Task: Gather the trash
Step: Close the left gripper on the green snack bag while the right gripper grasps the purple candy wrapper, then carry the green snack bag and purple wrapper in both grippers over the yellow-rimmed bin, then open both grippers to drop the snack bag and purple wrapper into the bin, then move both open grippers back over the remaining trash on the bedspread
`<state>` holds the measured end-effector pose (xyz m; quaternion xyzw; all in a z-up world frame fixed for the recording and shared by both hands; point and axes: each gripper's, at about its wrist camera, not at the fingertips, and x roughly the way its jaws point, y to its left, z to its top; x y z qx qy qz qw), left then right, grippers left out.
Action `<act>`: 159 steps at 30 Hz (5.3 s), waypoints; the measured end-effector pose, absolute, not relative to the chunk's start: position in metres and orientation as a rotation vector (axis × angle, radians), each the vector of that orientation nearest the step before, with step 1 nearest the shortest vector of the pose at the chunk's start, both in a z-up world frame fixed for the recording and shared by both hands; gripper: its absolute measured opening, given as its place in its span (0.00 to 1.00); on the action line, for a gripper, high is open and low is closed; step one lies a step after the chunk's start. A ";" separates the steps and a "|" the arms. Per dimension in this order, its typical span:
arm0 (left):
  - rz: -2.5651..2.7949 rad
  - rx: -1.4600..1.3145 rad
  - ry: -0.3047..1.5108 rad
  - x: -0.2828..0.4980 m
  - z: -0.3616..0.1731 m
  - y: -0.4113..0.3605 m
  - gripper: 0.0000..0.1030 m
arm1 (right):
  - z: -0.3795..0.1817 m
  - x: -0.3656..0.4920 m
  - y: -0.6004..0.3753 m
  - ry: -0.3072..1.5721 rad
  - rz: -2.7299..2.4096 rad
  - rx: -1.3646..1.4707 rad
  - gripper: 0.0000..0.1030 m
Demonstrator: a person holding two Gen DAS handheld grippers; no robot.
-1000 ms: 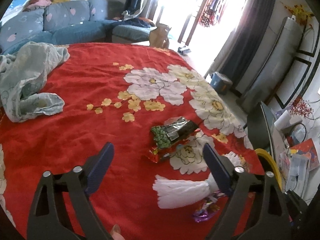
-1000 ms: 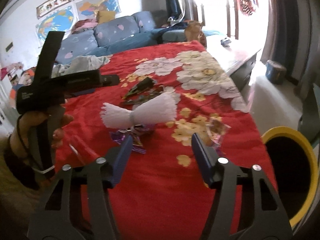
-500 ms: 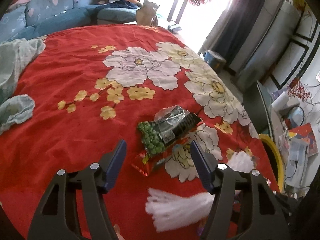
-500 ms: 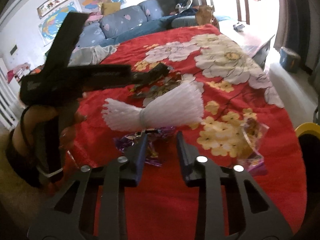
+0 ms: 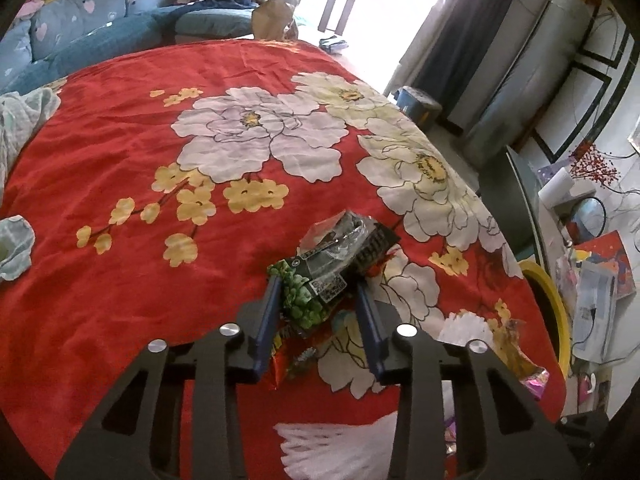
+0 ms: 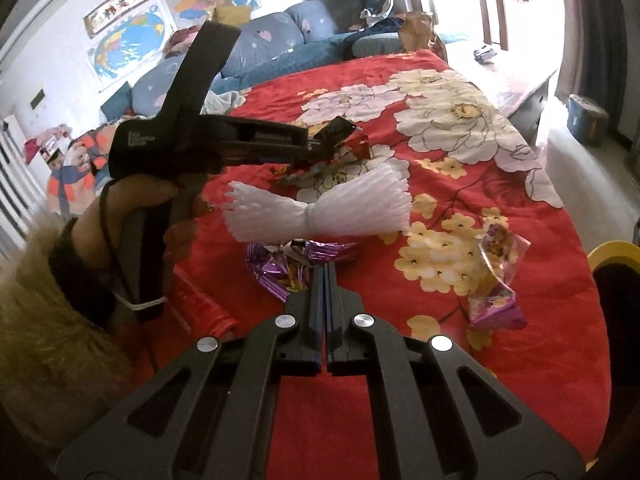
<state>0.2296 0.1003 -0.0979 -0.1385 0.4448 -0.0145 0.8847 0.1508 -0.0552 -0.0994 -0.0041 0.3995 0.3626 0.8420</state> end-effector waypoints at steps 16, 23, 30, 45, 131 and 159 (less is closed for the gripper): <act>-0.053 -0.362 0.796 0.178 -0.062 0.107 0.24 | -0.096 0.155 -0.067 0.851 0.773 0.068 0.17; -0.068 -0.343 0.752 0.158 -0.046 0.102 0.23 | -0.098 0.164 -0.057 0.862 0.746 0.128 0.27; -0.091 -0.324 0.726 0.146 -0.034 0.094 0.23 | -0.104 0.173 -0.038 0.871 0.733 0.091 0.27; -0.136 -0.279 0.708 0.138 -0.021 0.069 0.23 | -0.087 0.157 -0.071 0.794 0.730 0.075 0.12; -0.544 0.214 0.858 0.165 -0.071 -0.220 0.23 | -0.100 0.189 -0.362 0.700 0.053 0.352 0.12; -0.453 0.150 0.820 0.179 -0.073 -0.208 0.91 | -0.108 0.189 -0.372 0.705 0.025 0.424 0.52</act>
